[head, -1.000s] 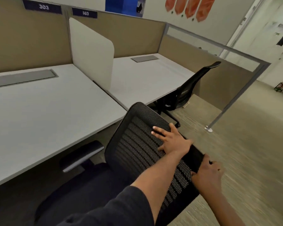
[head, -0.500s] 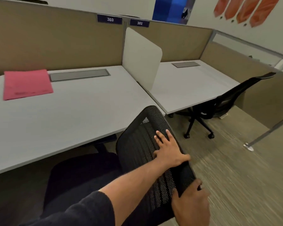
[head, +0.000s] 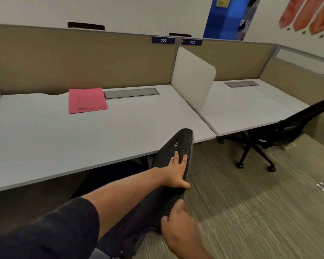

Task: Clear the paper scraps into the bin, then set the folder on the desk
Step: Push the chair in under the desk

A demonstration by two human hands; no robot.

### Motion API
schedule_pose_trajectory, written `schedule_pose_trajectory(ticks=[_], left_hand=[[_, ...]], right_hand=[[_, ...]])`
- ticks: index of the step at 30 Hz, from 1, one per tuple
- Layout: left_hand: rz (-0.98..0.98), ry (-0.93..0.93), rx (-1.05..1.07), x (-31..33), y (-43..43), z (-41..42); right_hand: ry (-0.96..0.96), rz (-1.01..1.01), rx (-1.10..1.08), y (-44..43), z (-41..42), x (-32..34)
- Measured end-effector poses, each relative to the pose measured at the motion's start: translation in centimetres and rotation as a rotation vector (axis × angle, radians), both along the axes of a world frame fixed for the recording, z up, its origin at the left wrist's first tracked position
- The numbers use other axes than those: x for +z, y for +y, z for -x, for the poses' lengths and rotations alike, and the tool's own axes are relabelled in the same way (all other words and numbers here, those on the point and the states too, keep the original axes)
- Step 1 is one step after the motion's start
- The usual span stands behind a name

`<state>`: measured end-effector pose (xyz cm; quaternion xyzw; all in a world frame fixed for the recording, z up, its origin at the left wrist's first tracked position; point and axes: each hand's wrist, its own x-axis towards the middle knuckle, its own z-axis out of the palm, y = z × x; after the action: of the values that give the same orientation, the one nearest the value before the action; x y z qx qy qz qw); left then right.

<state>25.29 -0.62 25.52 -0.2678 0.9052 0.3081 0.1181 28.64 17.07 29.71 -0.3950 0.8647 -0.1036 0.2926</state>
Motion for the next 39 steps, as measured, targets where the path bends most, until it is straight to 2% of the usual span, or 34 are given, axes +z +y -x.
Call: schedule_pose_trajectory(ticks=[2, 3, 5, 6, 7, 9, 12, 16, 26, 39], left_hand=[[-0.020, -0.011, 0.064, 0.1, 0.4, -2.3], [-0.042, -0.015, 0.162, 0.0, 0.9, -3.5], [-0.068, -0.043, 0.480, -0.1, 2.5, -5.4], [-0.027, -0.072, 0.618, -0.1, 3.4, -6.2], [0.047, -0.102, 0.695, -0.1, 4.2, -7.0], [0.198, -0.114, 0.717, -0.5, 4.8, -8.6], [0.245, -0.037, 0.594, 0.1, 4.1, -11.7], [0.210, 0.007, 0.368, 1.5, 1.4, -15.1], [0.171, -0.052, 0.113, 1.7, -2.9, -20.0], [0.297, -0.159, 0.055, 1.9, -9.9, -22.4]], right_hand=[[0.098, -0.015, 0.054, -0.7, 1.1, 0.9], [0.184, 0.001, 0.041, -1.5, 2.0, 1.4], [0.364, 0.087, 0.021, -4.1, 4.1, 2.4], [0.460, 0.127, 0.079, -5.8, 5.2, 2.4], [0.542, 0.140, 0.210, -7.6, 6.2, 2.1], [0.704, 0.115, 0.565, -11.2, 7.2, 0.8], [0.870, 0.044, 0.946, -15.1, 7.1, -0.1], [0.780, -0.097, 0.987, -16.8, 5.5, -0.2], [0.748, 0.005, 0.988, -17.3, 2.0, -1.3], [0.680, 0.025, 0.814, -22.0, -1.0, -1.9]])
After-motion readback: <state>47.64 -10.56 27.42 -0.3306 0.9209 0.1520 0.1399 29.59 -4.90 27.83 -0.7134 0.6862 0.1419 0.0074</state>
